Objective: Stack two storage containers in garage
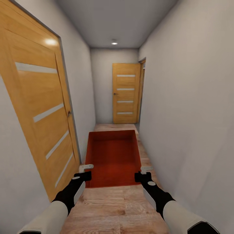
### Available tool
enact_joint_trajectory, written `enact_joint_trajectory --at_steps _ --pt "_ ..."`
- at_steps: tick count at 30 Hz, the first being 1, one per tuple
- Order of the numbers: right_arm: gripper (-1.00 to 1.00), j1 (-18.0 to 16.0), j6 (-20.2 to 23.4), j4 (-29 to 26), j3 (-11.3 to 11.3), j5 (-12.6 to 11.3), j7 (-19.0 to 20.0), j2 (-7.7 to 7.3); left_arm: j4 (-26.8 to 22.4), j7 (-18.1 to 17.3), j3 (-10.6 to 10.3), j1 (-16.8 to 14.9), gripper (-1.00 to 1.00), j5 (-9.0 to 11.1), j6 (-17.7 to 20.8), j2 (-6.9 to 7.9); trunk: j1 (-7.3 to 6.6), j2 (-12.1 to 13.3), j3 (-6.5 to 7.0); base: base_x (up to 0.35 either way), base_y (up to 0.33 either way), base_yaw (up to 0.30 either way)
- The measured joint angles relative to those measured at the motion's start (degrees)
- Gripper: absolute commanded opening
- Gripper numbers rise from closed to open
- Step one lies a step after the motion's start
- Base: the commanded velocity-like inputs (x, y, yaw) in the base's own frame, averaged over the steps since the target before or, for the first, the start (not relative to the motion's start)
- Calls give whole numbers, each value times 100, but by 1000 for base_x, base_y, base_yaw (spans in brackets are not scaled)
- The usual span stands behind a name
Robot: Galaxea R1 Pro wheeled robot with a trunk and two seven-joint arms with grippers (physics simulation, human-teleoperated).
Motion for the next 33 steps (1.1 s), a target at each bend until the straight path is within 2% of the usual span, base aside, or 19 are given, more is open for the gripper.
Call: enact_joint_trajectory --at_steps 13,33 --pt "-100 0 -2 7 0 -1 0 1 5 3 -9 0 -100 6 -1 1 0 0 0 318 89 0" --pt "-100 -1 -3 12 1 -2 0 1 8 5 -8 0 -100 4 -1 0 0 0 0 321 3 0"
